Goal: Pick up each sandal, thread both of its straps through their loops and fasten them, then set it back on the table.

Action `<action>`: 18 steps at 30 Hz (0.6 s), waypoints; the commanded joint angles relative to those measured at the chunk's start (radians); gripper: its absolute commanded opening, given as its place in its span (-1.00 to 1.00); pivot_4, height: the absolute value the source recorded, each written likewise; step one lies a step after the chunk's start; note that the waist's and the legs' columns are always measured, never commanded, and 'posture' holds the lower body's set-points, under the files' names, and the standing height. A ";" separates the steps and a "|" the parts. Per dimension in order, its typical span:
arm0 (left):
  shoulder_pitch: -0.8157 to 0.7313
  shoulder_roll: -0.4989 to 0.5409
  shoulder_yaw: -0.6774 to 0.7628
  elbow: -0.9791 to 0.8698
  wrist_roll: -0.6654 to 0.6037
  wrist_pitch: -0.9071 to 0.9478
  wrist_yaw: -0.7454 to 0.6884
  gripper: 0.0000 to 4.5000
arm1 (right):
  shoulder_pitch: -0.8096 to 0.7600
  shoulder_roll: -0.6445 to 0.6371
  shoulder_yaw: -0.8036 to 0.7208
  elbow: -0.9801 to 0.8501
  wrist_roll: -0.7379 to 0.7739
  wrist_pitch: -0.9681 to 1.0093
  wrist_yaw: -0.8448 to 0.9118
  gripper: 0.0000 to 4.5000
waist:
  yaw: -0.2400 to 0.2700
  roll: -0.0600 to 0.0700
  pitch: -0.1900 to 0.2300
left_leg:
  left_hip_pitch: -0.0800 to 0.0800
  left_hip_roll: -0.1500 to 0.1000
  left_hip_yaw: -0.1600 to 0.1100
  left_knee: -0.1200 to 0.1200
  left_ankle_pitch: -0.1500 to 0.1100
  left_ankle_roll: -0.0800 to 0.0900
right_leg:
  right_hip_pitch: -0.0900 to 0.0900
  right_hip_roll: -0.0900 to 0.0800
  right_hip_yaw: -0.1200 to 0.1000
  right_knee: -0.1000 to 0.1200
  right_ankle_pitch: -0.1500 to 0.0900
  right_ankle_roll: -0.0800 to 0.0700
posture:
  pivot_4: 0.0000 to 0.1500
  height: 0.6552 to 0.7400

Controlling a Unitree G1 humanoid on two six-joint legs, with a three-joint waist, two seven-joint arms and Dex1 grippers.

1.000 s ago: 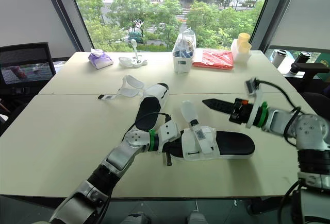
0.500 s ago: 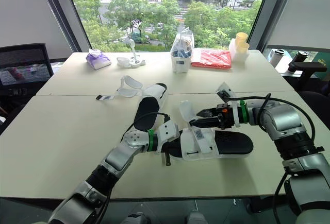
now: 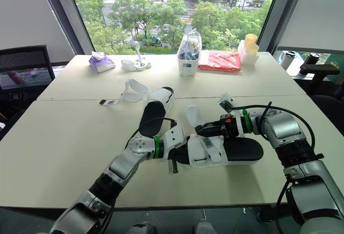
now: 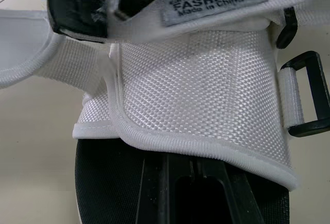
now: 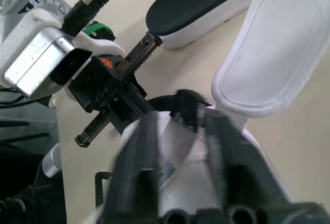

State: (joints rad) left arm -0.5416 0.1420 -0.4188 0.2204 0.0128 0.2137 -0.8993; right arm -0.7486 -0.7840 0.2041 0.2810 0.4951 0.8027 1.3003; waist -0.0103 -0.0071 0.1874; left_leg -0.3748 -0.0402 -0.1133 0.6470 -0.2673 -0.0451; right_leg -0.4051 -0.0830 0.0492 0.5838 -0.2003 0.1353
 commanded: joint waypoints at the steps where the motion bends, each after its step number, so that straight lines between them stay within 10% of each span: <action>1: 0.034 0.005 -0.049 0.036 0.024 0.037 -0.005 -1.00 | -0.012 -0.009 -0.062 -0.038 0.025 0.018 0.012 -0.98 | 0.000 0.000 0.000 | 0.000 0.000 0.000 0.000 0.000 0.000 | 0.000 0.000 0.000 0.000 0.000 0.000 | 1.00 1.00; 18: 0.034 0.006 -0.044 0.037 0.019 0.042 -0.003 -1.00 | -0.012 0.068 -0.308 0.065 0.129 0.138 -0.157 -0.98 | -0.002 0.000 0.000 | 0.000 0.000 0.001 0.000 0.000 0.000 | 0.000 0.000 0.000 0.001 0.000 0.000 | 1.00 1.00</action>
State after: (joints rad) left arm -0.5410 0.1447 -0.4177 0.2185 0.0117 0.2175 -0.8965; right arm -0.7406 -0.7224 -0.0583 0.3257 0.6315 0.9748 1.1797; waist -0.0120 -0.0070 0.1873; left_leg -0.3743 -0.0400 -0.1127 0.6474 -0.2672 -0.0451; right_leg -0.4050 -0.0829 0.0494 0.5845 -0.1999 0.1349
